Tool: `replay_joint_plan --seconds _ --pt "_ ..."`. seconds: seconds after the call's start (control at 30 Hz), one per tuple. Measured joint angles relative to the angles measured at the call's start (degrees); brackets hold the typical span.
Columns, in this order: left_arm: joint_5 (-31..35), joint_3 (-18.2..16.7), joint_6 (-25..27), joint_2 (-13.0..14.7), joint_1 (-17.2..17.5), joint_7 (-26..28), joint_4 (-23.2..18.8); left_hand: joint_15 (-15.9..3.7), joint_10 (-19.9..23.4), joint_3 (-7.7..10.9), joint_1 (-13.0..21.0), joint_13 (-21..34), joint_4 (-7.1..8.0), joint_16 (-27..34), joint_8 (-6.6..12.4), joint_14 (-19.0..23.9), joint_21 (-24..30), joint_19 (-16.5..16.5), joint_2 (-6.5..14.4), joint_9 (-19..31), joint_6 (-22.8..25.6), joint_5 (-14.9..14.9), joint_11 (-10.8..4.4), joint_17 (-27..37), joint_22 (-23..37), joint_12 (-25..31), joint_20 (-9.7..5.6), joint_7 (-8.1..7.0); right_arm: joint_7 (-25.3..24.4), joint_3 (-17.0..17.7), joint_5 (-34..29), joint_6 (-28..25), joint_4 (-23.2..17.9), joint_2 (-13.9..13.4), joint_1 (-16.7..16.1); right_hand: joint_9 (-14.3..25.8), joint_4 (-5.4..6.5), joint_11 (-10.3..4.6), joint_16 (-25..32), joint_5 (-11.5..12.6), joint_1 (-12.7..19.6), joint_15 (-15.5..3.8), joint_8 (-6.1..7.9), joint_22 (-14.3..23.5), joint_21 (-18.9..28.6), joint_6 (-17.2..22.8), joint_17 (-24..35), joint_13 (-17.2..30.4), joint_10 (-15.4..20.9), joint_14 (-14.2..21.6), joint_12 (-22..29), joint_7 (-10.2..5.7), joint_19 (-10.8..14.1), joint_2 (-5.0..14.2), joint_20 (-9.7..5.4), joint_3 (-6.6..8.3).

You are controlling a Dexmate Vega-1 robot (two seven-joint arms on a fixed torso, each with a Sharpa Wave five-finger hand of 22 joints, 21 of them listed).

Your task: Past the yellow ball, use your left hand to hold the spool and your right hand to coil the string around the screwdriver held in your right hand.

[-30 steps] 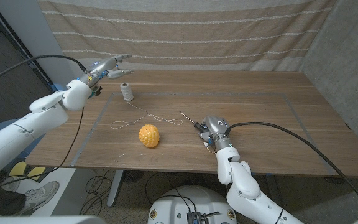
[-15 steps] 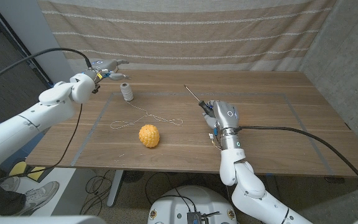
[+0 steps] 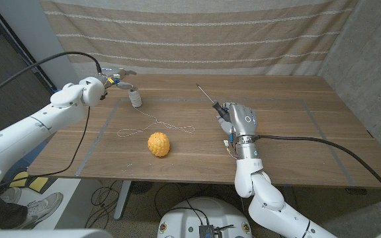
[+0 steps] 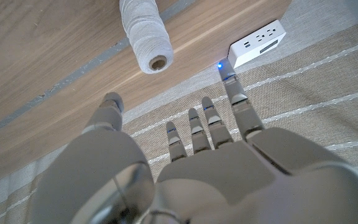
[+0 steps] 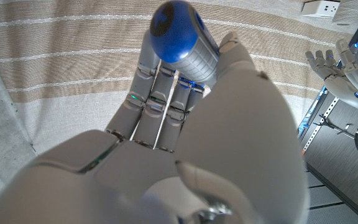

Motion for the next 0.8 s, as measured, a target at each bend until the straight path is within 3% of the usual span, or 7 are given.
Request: replay_joint_plan --seconds 0.13,0.23,0.3,0.5,0.8 --pt "0.96 0.51 -0.02 -0.19 -0.47 -1.24 0.43 -1.16 3.16 -0.23 0.89 0.39 0.23 0.76 0.12 1.55 -0.28 -0.22 0.89 0.00 1.84 0.00 -0.25 0.27 0.00 1.33 0.21 0.29 0.00 -0.11 0.09 0.07 -0.09 -0.18 0.09 0.01 0.01 0.00 0.00 0.00 0.00 0.00 -0.15 -0.27 0.28 0.01 -0.01 -0.02 0.00 0.20 -0.30 0.00 0.00 0.00 0.00 0.01" --pt "1.68 0.51 -0.04 -0.19 -0.47 -1.41 0.43 -1.89 7.39 -0.09 2.53 1.14 0.80 2.09 0.89 4.18 -0.52 0.09 2.56 -0.01 4.28 -0.24 -0.51 0.75 0.00 3.14 -0.01 0.92 0.00 -0.19 0.09 0.07 -0.17 -0.32 0.15 0.01 0.01 0.00 -0.18 0.00 0.00 0.00 -0.29 -0.31 0.45 0.02 -0.01 -0.17 0.00 0.20 -0.57 -0.01 0.00 0.00 0.01 0.01" --pt "2.00 2.65 -0.39 -1.24 -2.28 -1.30 2.56 -1.96 8.46 -0.09 3.33 1.53 0.80 2.49 0.89 5.22 -0.52 1.09 4.21 0.08 4.84 -0.63 -0.45 0.96 0.01 3.65 -0.22 1.34 -0.37 -0.26 0.33 0.28 -0.25 -0.38 0.16 0.01 0.01 0.00 -0.38 0.00 0.00 0.00 -0.35 -0.48 0.50 0.12 0.00 -0.19 0.00 0.21 -0.61 -0.10 0.00 0.00 0.01 0.01" --pt "3.13 2.99 -1.34 -1.50 -2.55 -1.00 3.09 -2.05 7.65 0.23 4.65 2.12 0.48 2.96 0.71 5.32 -0.52 1.85 5.59 0.27 4.67 -1.20 -0.11 1.22 0.01 3.64 -0.01 1.33 -0.36 -0.34 0.34 0.27 -0.52 -0.55 0.19 0.01 0.01 0.40 -0.44 -0.01 0.00 -0.20 -0.59 -0.74 0.96 0.52 0.00 -0.42 0.40 0.41 -0.95 0.30 -0.21 0.00 -0.19 0.01" --pt "5.72 6.78 -1.14 -4.02 -5.60 -1.26 7.62 -2.05 5.87 -0.34 5.81 2.80 -0.09 2.96 -0.05 5.31 -0.52 2.57 5.05 0.27 3.20 -1.55 -0.17 1.22 0.01 2.95 -0.73 1.00 0.47 -0.36 0.89 0.06 -0.73 -0.80 0.42 0.01 0.00 0.28 -0.49 -0.01 0.00 -0.09 -0.62 -1.04 1.36 0.53 0.17 -0.48 0.52 0.71 -1.46 0.31 -0.21 0.00 -0.18 0.00"
